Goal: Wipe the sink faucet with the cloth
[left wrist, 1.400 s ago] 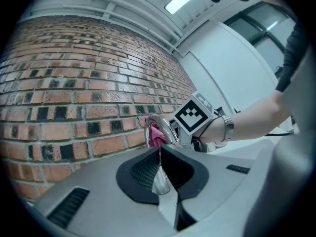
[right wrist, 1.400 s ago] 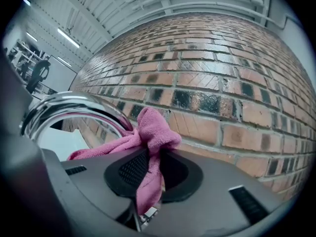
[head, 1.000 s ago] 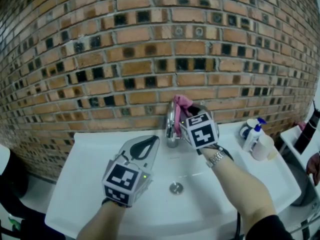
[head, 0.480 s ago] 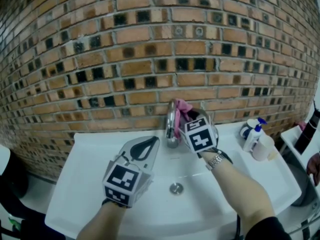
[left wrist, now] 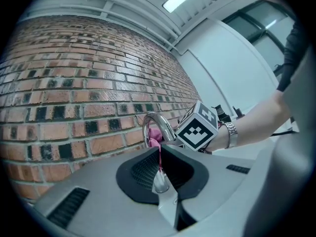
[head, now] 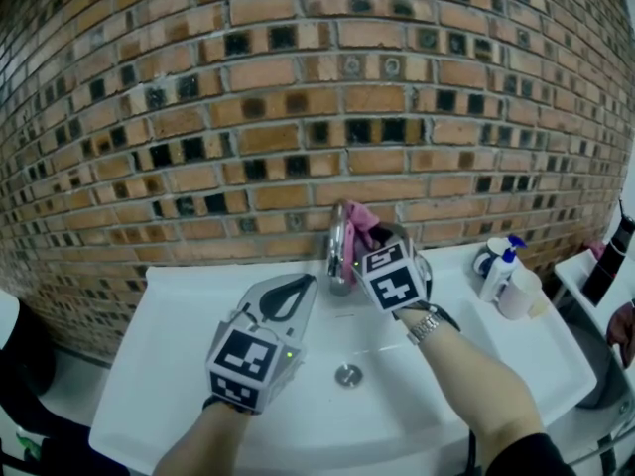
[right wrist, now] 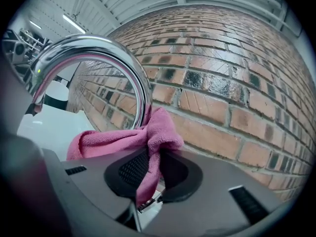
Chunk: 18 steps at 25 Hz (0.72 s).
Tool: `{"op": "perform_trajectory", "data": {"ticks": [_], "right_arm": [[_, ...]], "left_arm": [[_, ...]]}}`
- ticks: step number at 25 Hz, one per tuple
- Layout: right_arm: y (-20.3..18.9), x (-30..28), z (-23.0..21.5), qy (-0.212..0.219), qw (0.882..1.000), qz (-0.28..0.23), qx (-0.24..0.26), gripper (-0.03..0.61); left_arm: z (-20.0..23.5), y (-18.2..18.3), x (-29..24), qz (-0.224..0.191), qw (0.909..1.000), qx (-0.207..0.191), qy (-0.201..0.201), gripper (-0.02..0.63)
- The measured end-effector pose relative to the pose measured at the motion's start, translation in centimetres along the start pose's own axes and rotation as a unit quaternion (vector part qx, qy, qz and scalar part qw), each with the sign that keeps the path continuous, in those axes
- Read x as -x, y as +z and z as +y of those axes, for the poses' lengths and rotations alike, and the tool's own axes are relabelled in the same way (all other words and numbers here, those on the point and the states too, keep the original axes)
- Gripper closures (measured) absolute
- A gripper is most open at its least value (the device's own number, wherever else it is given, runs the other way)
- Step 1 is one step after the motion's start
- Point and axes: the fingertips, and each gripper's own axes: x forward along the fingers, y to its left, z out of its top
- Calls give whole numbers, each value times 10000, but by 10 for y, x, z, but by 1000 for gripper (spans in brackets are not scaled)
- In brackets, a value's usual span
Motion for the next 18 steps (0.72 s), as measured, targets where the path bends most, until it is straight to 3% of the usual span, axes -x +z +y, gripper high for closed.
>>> {"op": "perform_trajectory", "data": {"ticks": [18], "right_arm": [[-20,12,22,-47,9997,181,129,512]], "left_arm": [[-4,0,1,-11,10000,-26,-33,595]]}}
